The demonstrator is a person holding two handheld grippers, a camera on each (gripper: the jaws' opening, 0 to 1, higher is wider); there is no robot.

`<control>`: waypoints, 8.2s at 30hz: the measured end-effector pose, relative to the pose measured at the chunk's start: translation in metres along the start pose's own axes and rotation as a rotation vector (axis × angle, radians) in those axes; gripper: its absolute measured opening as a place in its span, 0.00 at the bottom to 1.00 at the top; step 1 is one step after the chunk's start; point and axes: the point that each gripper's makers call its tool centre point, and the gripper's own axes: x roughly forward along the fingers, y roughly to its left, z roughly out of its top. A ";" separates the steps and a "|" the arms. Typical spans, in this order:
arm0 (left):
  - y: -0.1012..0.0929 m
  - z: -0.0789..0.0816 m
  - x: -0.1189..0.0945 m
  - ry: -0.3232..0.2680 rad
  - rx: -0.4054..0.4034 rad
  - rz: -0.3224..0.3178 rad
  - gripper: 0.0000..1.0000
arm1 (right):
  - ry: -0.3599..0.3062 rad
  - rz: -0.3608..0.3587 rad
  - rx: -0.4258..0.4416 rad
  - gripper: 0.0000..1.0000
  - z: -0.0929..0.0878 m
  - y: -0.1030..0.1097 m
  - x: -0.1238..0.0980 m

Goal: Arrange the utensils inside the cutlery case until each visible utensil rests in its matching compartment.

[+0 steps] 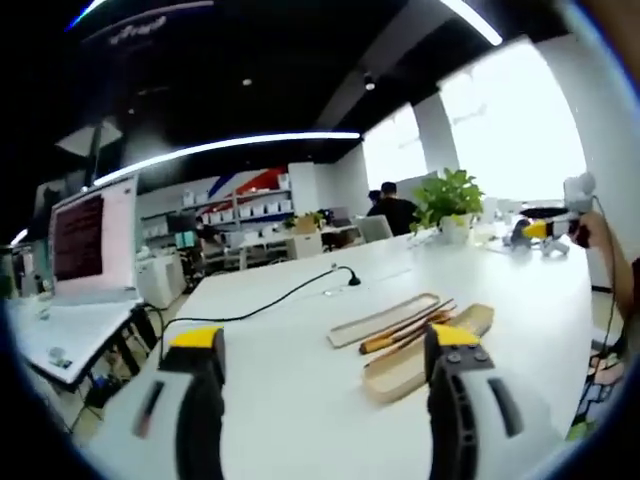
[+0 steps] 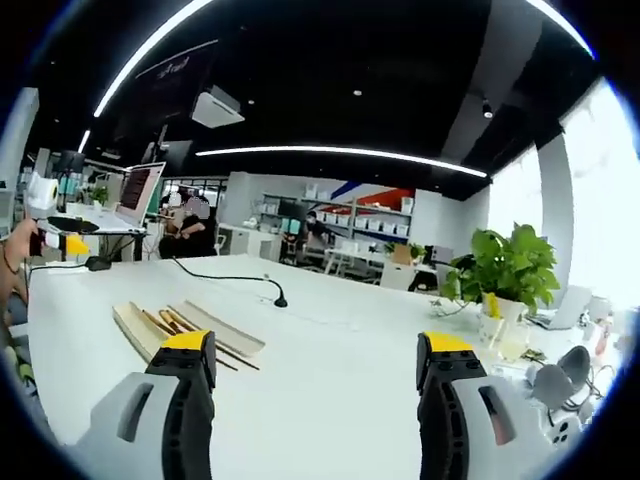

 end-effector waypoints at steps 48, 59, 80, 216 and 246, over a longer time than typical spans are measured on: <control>-0.067 -0.069 0.162 0.553 0.497 -0.529 0.26 | 0.466 0.542 -0.306 0.36 -0.084 0.073 0.131; -0.071 -0.083 0.168 0.628 0.607 -0.610 0.22 | 0.571 0.584 -0.375 0.30 -0.105 0.082 0.133; -0.081 -0.095 0.175 0.815 0.728 -0.746 0.18 | 0.825 0.764 -0.496 0.08 -0.124 0.088 0.138; -0.079 -0.091 0.067 1.040 0.760 -0.924 0.06 | 0.931 0.990 -0.616 0.00 -0.098 0.170 0.068; -0.092 -0.107 0.053 1.077 0.669 -1.000 0.06 | 1.014 1.027 -0.573 0.01 -0.107 0.173 0.053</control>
